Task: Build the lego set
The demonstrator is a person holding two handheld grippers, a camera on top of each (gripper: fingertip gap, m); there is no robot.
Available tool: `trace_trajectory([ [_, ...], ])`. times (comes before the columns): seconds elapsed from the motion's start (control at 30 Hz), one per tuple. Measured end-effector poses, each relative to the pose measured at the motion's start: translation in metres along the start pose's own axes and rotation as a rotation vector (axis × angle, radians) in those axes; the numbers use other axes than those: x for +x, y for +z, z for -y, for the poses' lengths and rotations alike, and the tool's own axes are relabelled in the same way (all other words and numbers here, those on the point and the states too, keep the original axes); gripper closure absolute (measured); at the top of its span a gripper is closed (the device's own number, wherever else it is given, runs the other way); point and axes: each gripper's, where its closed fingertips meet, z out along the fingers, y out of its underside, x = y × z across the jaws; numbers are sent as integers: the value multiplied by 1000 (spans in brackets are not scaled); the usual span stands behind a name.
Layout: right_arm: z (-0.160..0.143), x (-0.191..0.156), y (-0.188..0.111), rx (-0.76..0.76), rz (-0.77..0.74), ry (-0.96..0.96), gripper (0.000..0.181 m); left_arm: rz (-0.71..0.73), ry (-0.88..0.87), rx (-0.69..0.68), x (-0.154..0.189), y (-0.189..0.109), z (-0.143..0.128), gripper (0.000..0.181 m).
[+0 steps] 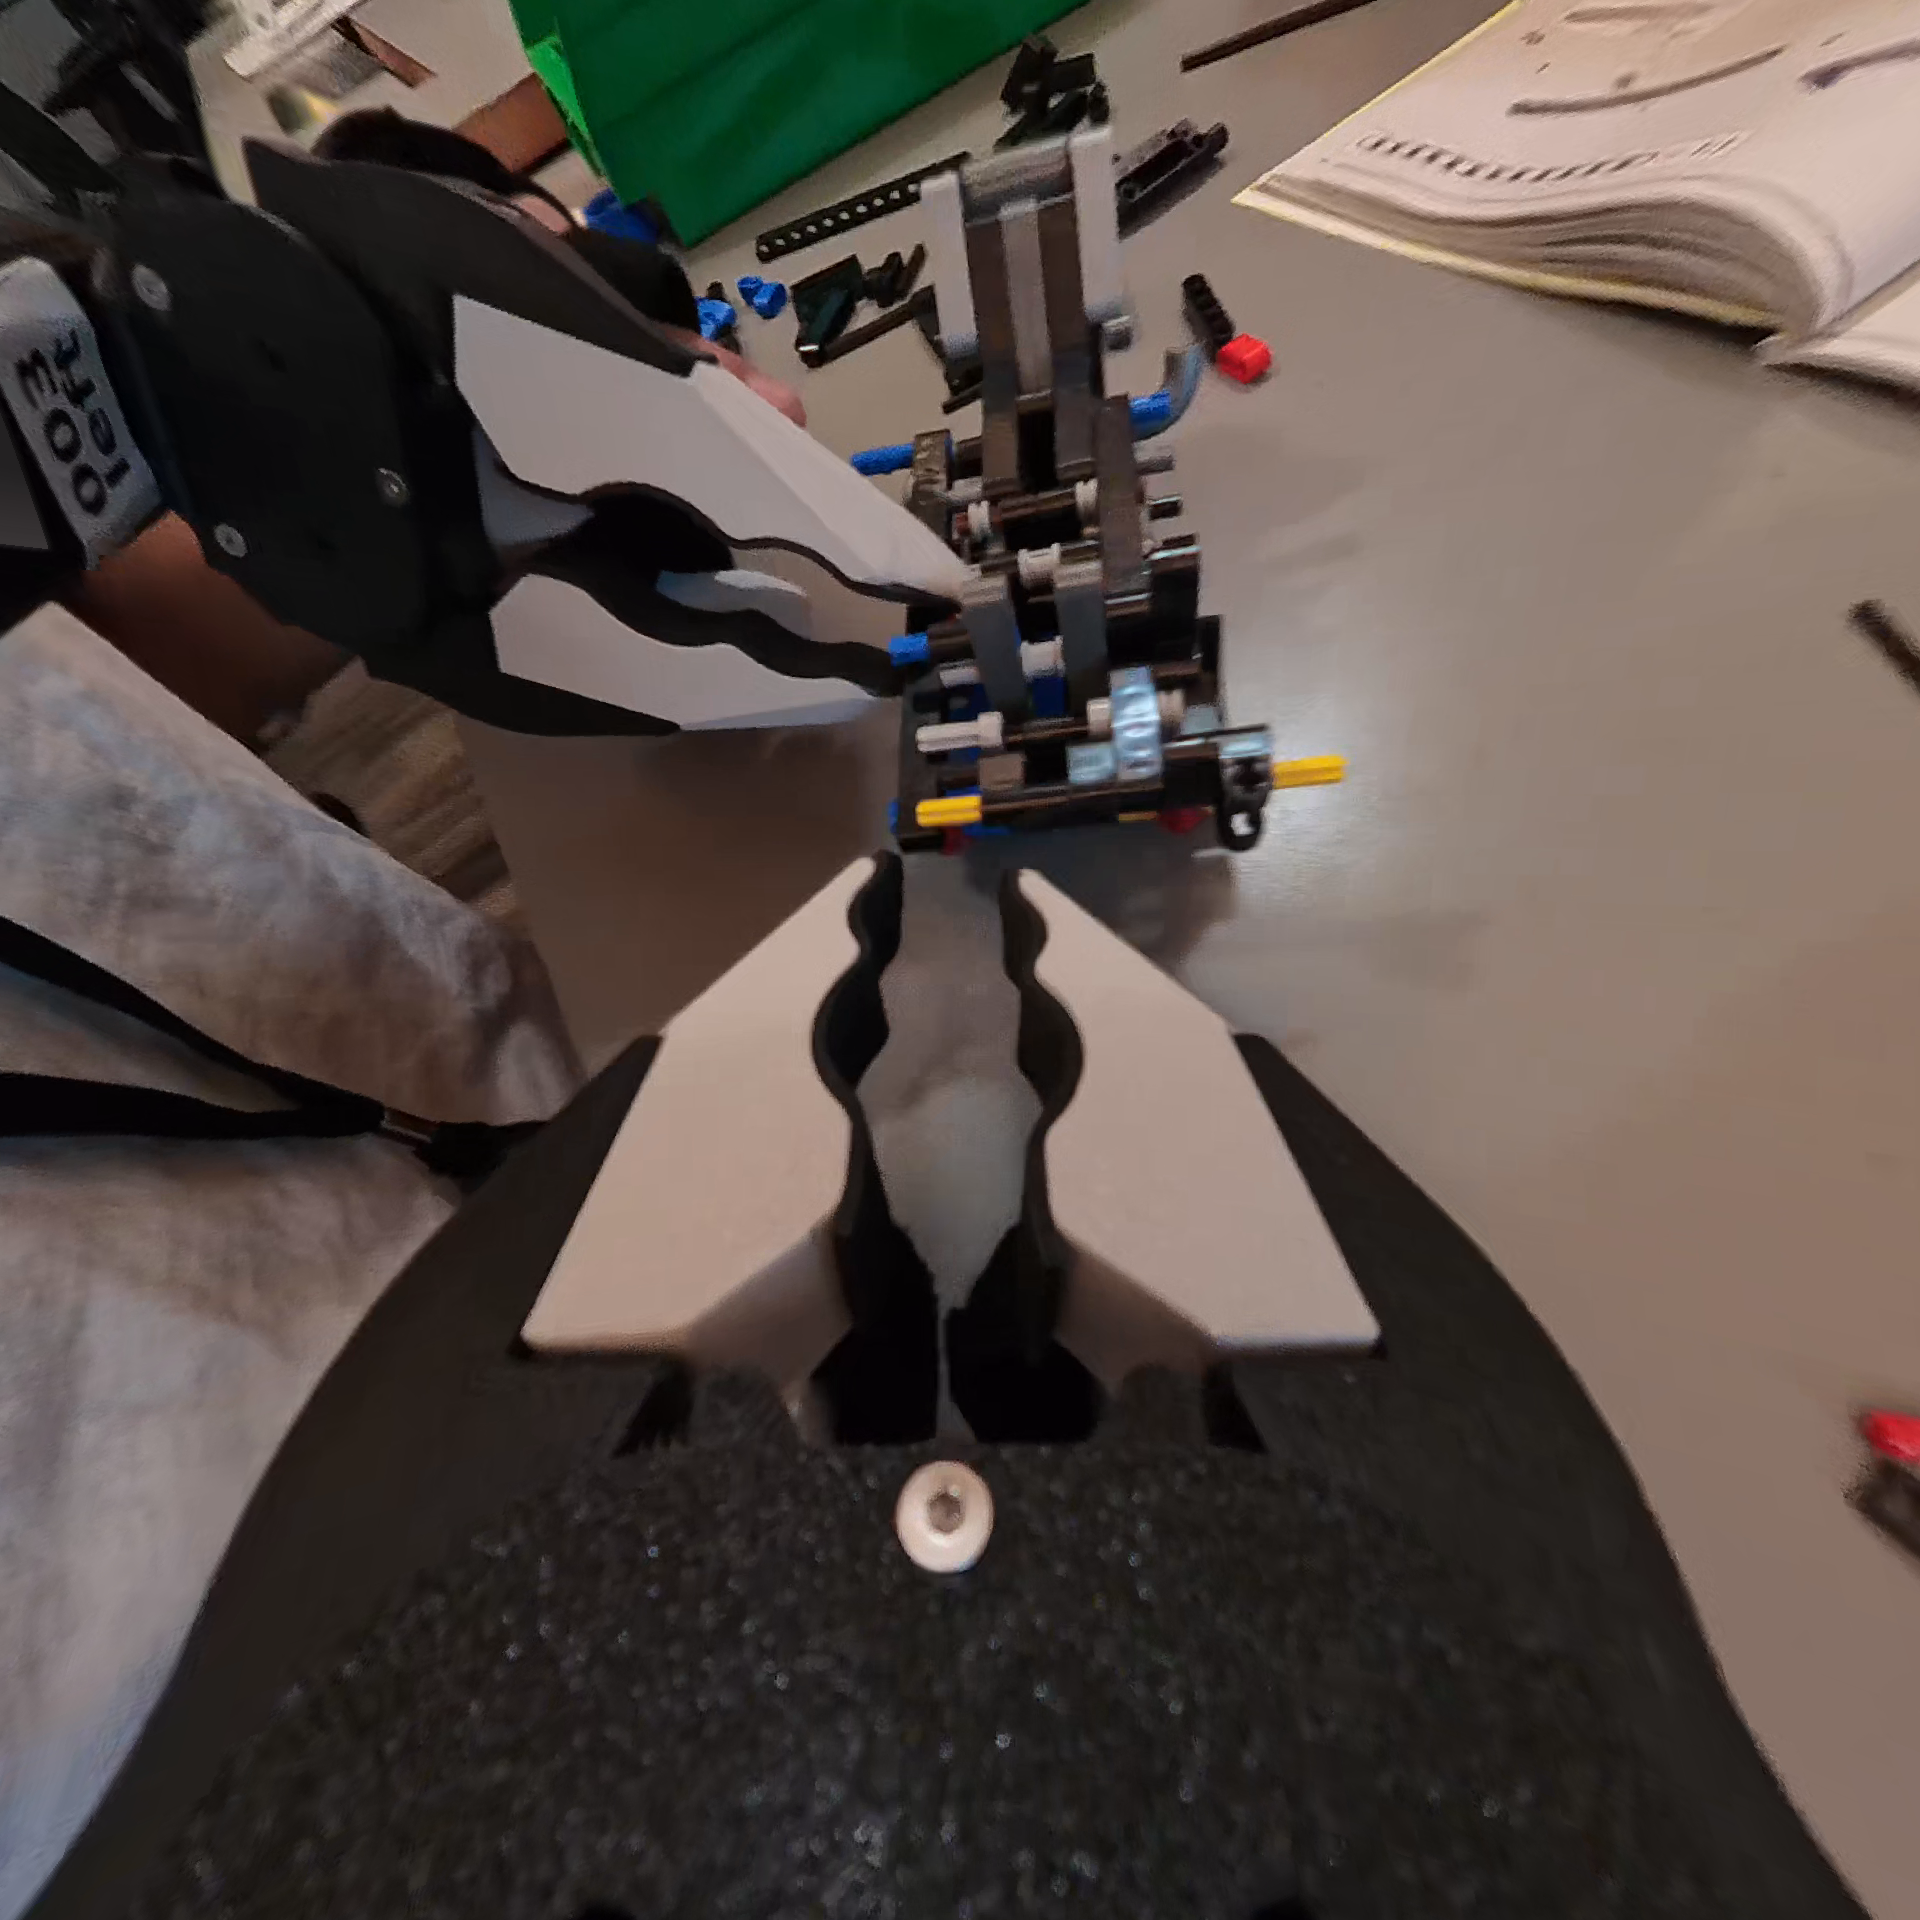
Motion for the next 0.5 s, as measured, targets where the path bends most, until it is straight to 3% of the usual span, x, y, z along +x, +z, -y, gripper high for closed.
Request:
trace_trajectory([
  [0.13,24,14,-22,90,-147,-128,123,2,-15,16,1,-1,1,169],
  [0.2,32,16,-20,93,-194,-198,115,3,-14,27,2,-3,2,169],
  [0.27,37,29,-19,104,-252,-219,123,7,0,40,3,-4,3,169],
  [0.37,31,22,-5,40,-65,-168,111,14,13,44,5,-5,3,169],
  [0.5,21,28,13,-39,-39,-201,107,20,18,40,5,-6,1,169],
])
